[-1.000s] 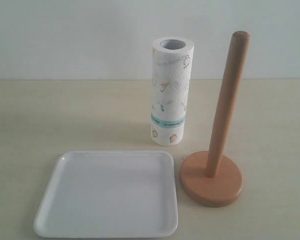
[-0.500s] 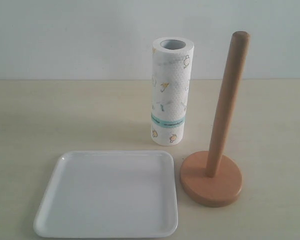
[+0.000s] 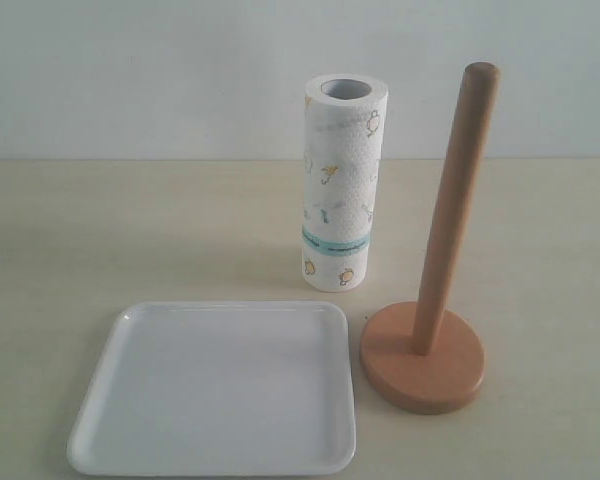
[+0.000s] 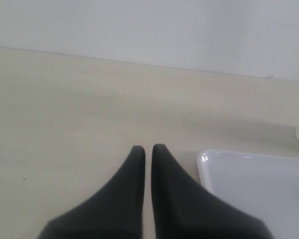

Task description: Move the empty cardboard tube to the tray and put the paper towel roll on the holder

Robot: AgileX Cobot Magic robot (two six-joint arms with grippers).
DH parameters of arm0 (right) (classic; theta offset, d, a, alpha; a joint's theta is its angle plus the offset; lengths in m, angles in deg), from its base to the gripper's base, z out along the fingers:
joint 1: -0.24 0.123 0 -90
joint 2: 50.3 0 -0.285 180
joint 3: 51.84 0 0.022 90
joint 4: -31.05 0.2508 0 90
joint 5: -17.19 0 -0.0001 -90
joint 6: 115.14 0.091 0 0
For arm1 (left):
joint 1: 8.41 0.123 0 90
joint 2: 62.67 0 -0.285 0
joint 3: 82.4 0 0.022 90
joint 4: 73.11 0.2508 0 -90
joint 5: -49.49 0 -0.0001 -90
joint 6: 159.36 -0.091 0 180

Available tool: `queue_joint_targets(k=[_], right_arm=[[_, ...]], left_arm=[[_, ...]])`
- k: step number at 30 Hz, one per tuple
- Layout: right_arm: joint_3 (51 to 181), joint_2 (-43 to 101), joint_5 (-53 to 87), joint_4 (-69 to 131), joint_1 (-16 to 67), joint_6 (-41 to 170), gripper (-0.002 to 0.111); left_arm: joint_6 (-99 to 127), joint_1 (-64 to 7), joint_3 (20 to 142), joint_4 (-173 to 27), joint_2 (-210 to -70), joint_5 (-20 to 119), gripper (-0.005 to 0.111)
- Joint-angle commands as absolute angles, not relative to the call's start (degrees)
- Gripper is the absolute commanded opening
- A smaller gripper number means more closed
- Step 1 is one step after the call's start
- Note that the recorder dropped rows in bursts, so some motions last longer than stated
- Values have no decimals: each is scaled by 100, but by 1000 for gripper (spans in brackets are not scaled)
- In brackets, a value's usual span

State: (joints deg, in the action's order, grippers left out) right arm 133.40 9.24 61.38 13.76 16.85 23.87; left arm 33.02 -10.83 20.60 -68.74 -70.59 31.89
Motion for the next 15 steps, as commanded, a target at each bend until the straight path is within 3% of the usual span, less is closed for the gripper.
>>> queue_joint_targets(k=[1,15], right_arm=[[13513,992,6464,1421,1693,1787,0],[13513,992,6942,2640,1693,1431,0]], left_arm=[[3299,-1069,2038,-6855,-7046,3193,4],[3299,-1069,2038,-6855,-7046,3193,4]])
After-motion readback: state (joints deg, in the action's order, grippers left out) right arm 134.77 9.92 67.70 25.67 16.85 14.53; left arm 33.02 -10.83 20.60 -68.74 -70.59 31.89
